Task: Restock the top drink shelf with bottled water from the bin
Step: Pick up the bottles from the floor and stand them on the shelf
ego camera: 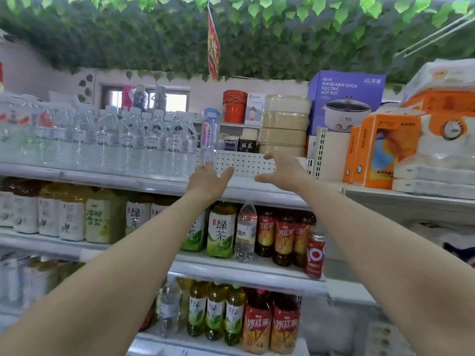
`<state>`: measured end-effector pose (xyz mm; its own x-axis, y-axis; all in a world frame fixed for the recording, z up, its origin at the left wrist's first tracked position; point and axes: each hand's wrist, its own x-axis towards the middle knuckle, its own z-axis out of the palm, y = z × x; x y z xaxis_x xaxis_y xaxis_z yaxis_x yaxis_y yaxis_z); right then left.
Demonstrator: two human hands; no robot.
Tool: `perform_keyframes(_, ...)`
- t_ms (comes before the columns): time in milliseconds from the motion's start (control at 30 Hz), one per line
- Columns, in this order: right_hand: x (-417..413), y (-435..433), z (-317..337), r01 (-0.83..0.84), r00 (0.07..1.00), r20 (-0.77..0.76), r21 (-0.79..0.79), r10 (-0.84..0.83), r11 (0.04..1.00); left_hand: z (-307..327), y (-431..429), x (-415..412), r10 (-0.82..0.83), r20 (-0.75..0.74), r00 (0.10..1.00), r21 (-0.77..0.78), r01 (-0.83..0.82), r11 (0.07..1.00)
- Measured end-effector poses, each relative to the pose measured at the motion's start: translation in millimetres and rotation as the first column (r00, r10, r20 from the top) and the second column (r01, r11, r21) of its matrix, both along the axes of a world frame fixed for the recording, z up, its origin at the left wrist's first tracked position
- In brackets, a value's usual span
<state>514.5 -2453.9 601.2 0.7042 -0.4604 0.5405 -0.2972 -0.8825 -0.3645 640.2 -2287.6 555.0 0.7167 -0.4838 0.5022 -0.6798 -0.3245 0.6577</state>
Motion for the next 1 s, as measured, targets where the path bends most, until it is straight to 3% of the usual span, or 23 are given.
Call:
perform_keyframes(167, -37, 17, -53, 0.042, 0.982, -0.183, -0.04, -0.049, 0.998, -48, 20, -35, 0.03, 0.044, 0.999, 0.097, -0.034, 0.995)
perform_keyframes(367, -62, 27, -131, 0.06, 0.952, -0.304, 0.046, -0.043, 0.997, -115, 36, -56, 0.06, 0.015, 0.998, 0.181, -0.061, 0.982)
perform_keyframes(700, -65, 41, -252, 0.097, 0.896, -0.443, 0.198, 0.001, 0.975, -242, 58, -63, 0.038, -0.13, 0.991, 0.319, 0.005, 0.948)
perform_keyframes(1000, -29, 71, -372, 0.204, 0.806, -0.59, 0.348, 0.045, 0.915, -356, 97, -21, 0.043, -0.364, 0.931, 0.437, 0.13, 0.89)
